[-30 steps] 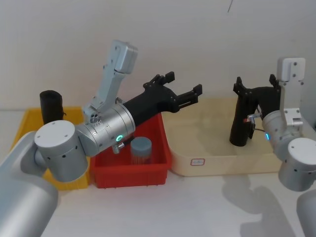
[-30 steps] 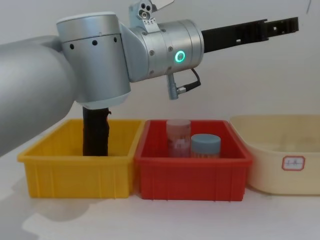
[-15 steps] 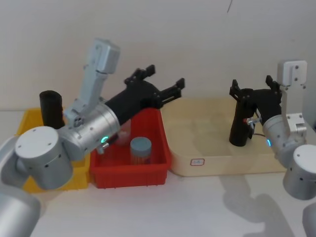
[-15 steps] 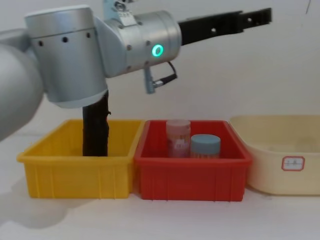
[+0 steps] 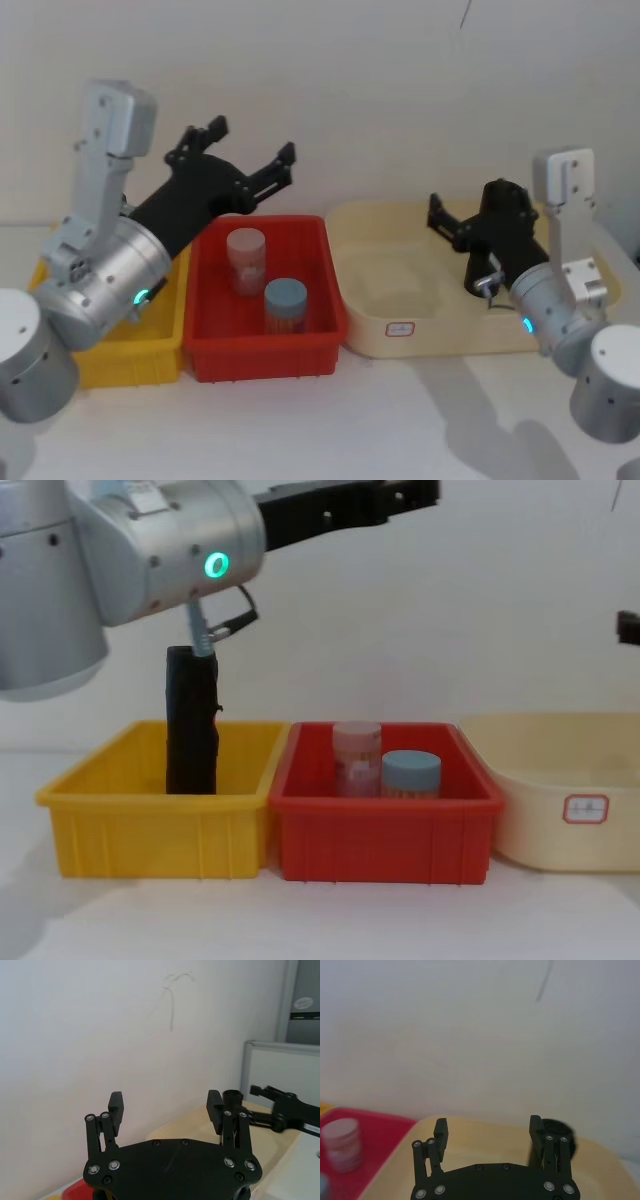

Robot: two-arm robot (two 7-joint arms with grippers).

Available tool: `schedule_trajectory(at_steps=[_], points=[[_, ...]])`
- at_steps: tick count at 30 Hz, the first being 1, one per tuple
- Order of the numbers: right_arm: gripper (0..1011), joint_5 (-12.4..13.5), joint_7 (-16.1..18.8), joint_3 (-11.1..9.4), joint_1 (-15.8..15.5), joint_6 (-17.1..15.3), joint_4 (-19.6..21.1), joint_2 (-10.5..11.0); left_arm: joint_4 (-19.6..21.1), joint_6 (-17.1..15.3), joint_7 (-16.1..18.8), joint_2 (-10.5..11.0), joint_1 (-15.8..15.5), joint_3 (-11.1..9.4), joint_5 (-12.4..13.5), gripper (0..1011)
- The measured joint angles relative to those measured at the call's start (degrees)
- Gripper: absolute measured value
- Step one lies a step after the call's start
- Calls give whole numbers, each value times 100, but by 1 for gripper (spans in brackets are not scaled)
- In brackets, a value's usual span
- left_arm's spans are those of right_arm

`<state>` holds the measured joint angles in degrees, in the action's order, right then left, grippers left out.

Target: Pick up the garbage bag with the one hand and transfer it to the other hand.

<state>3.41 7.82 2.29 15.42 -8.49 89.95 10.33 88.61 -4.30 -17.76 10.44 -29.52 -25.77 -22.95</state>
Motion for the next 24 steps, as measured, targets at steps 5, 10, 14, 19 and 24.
schedule_trajectory(at_steps=[5, 10, 14, 19, 24], points=[[1000, 41, 177, 148, -223, -70, 269, 28, 268, -6, 162, 120, 207, 138, 51, 1001], [1000, 64, 359, 364, -462, -140, 560, 55, 365, -20, 207, 162, 300, 200, 58, 1001], [1000, 62, 467, 573, -631, -198, 744, 63, 428, -30, 234, 189, 364, 245, 61, 1001], [1000, 40, 548, 778, -759, -246, 864, 68, 475, -40, 258, 208, 413, 280, 64, 1001], [1000, 23, 618, 951, -836, -308, 932, 70, 506, -45, 271, 222, 445, 304, 68, 1001]])
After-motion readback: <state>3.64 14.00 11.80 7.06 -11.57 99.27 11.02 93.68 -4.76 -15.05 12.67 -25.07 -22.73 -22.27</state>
